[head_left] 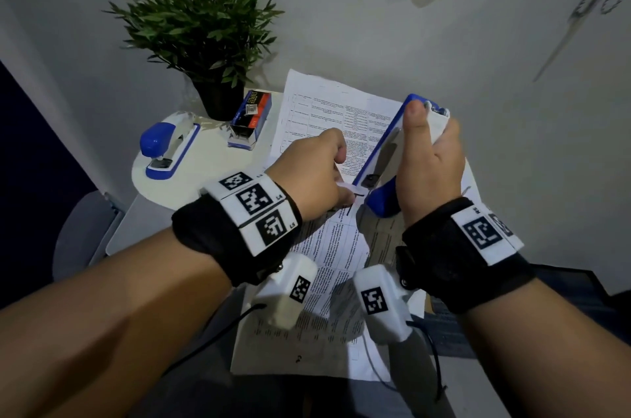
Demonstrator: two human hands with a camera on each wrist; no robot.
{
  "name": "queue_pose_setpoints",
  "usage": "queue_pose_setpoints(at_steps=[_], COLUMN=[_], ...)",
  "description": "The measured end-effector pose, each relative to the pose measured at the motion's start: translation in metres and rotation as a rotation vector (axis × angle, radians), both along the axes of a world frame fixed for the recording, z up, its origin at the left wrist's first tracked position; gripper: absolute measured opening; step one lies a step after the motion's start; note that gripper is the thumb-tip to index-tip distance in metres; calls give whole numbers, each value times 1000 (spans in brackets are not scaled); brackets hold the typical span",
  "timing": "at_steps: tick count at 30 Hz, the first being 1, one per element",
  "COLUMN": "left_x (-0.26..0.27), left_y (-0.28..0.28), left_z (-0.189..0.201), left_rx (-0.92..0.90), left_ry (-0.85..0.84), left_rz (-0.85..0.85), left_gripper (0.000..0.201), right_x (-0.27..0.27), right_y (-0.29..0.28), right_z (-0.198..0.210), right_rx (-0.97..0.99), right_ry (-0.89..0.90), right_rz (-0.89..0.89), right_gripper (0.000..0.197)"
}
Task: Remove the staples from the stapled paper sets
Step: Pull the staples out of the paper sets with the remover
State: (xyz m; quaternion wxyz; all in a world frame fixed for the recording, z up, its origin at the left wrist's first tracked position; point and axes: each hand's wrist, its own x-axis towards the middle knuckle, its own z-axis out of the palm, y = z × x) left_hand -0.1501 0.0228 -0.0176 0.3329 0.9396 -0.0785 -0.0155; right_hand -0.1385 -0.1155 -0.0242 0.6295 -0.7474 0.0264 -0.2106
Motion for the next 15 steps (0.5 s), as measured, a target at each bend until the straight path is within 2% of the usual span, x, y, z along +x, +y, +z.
queue_pose_setpoints(at_steps=[4, 7, 11, 13, 15], left_x=[-3, -8, -12, -13, -13], left_y=[-3, -3, 13, 18, 16], left_z=[5, 9, 14, 14, 12], left_rx=[-48, -47, 261, 274, 234], left_ry=[-28, -13, -7, 9, 6], left_rz=[5, -20, -78, -101, -102], left_gripper=[49, 42, 22, 22, 21], right_x=[0, 1, 4, 4, 5], right_y=[8, 8, 2, 1, 3], right_z=[-7, -10, -10, -9, -8], right_rx=[-134, -158, -124, -119, -108], right_ry=[2, 2, 22, 35, 31], right_rz=[27, 16, 14, 16, 32], right_gripper=[25, 25, 36, 49, 45])
